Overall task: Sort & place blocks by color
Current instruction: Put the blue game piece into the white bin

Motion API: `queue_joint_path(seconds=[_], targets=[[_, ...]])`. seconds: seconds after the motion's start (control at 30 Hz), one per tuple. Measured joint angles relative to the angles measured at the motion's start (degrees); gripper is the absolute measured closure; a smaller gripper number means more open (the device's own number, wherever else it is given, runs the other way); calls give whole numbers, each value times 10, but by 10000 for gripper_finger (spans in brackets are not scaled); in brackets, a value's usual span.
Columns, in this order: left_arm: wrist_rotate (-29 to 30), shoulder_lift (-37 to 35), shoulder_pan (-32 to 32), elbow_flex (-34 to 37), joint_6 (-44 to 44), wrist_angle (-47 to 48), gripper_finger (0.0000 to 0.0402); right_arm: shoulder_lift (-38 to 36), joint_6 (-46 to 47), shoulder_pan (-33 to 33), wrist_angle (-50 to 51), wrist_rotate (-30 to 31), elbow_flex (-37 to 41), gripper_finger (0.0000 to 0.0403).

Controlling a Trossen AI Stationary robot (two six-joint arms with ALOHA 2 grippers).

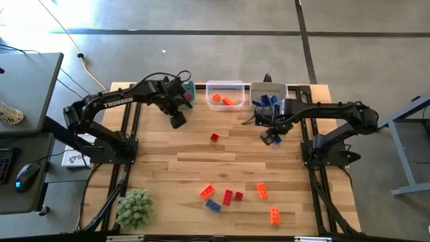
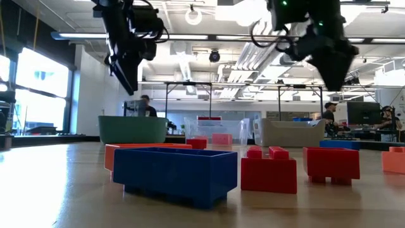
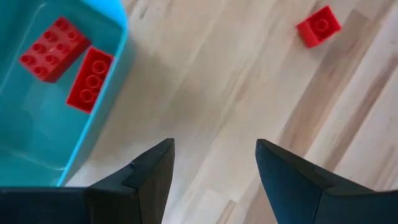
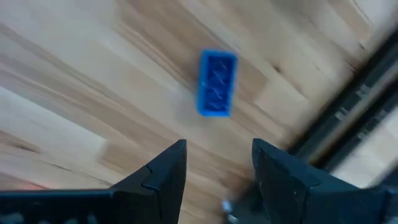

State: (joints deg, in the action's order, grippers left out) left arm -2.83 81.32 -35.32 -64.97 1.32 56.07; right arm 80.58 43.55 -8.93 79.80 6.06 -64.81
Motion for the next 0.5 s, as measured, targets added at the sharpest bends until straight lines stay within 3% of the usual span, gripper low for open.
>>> queue_joint_path(seconds=[0.5], targets=[[7, 0, 68, 0, 34, -23, 188, -37, -49, 10, -65, -53, 191, 234]])
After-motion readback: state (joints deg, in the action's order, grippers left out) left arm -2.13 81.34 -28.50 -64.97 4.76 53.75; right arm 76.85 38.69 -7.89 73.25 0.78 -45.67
